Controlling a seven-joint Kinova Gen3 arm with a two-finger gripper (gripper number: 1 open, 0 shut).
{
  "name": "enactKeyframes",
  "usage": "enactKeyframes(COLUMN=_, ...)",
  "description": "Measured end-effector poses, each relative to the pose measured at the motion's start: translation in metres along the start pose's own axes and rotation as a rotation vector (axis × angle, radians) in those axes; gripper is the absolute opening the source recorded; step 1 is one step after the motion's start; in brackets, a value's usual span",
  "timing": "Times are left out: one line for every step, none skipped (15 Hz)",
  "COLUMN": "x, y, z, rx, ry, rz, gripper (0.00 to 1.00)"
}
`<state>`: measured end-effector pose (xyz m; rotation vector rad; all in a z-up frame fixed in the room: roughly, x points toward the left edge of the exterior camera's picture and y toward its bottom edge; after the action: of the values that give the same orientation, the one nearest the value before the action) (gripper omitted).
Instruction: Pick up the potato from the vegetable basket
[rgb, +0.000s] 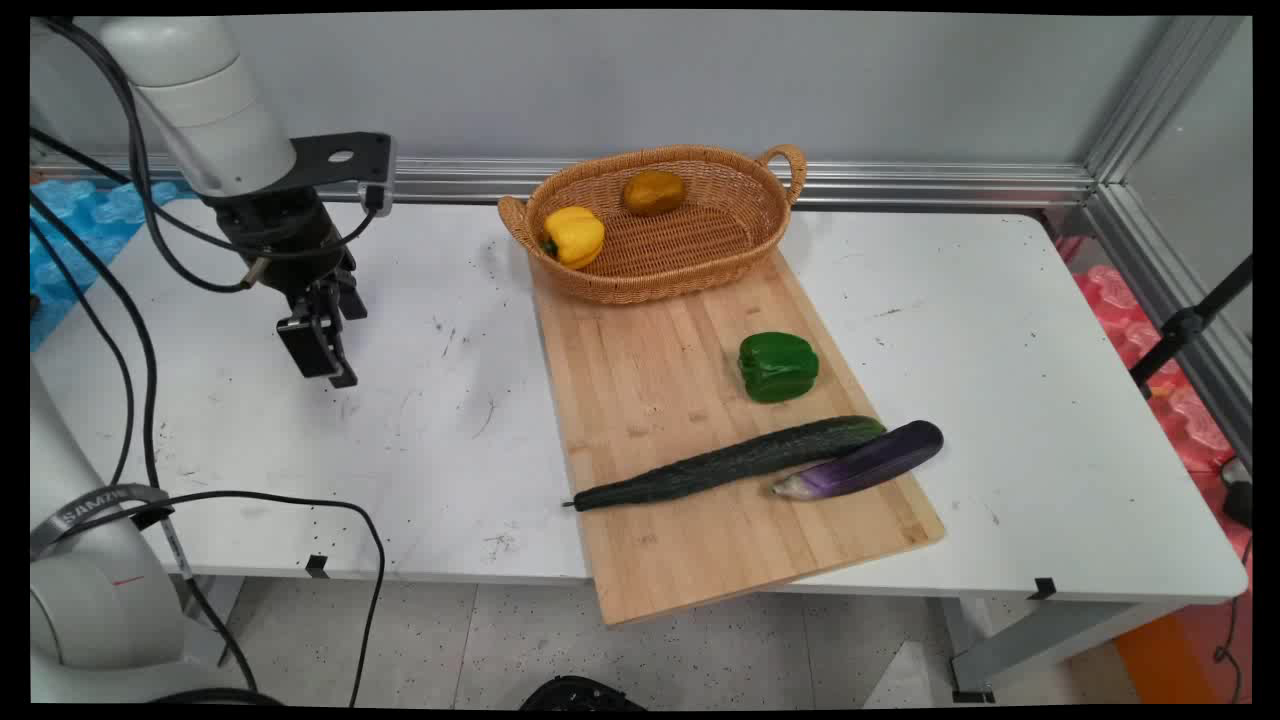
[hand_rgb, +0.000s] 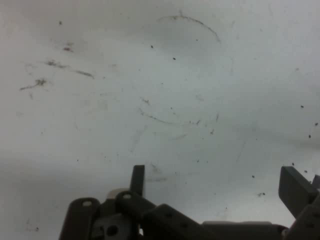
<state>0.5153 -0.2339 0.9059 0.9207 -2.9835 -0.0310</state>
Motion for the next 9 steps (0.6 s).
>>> enactKeyframes(x=0.001, y=-0.001, z=0.000, rx=0.004, ry=0.006, rz=-0.008, gripper=1.00)
enactKeyframes(x=0.004, y=-0.004, z=-0.001, rx=0.011, ry=0.016, rz=-0.016, gripper=1.00)
enactKeyframes(x=0.009, y=-0.008, z=-0.002, rx=0.023, ry=0.032, rz=-0.021, gripper=1.00)
enactKeyframes(x=0.015, y=-0.013, z=-0.003, rx=0.035, ry=0.048, rz=-0.024, gripper=1.00)
enactKeyframes(x=0.021, y=-0.016, z=-0.003, rx=0.043, ry=0.062, rz=-0.025, gripper=1.00)
enactKeyframes(x=0.030, y=-0.022, z=-0.005, rx=0.056, ry=0.084, rz=-0.025, gripper=1.00)
enactKeyframes(x=0.043, y=-0.029, z=-0.007, rx=0.072, ry=0.112, rz=-0.023, gripper=1.00)
enactKeyframes(x=0.058, y=-0.037, z=-0.010, rx=0.091, ry=0.143, rz=-0.019, gripper=1.00)
enactKeyframes(x=0.070, y=-0.044, z=-0.014, rx=0.106, ry=0.169, rz=-0.017, gripper=1.00)
